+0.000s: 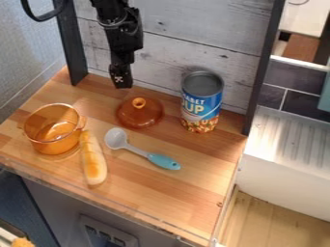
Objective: Move the orange pot to the bottom right corner of the table
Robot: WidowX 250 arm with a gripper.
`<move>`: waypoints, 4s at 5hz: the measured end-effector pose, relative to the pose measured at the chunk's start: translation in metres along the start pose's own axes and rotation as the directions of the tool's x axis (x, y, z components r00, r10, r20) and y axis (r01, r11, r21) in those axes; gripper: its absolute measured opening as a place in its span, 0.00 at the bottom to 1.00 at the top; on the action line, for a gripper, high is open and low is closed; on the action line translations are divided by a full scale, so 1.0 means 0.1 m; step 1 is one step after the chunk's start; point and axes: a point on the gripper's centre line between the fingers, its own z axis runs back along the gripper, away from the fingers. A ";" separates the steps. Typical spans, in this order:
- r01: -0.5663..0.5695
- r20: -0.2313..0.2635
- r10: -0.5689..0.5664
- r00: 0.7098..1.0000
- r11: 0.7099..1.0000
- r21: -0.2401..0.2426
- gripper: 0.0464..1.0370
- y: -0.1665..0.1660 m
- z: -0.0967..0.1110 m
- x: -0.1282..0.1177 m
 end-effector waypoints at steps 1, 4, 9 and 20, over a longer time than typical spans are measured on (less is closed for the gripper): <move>-0.004 0.001 0.005 1.000 0.999 -0.034 0.96 -0.07 -0.10 0.00; -0.133 0.056 0.136 0.989 0.990 -0.056 0.96 -0.18 0.16 -0.49; -0.084 -0.075 0.078 0.994 0.993 -0.084 0.96 -0.90 0.08 -1.32; 0.028 0.110 -0.016 0.994 0.994 -0.108 0.04 -0.96 0.12 -0.85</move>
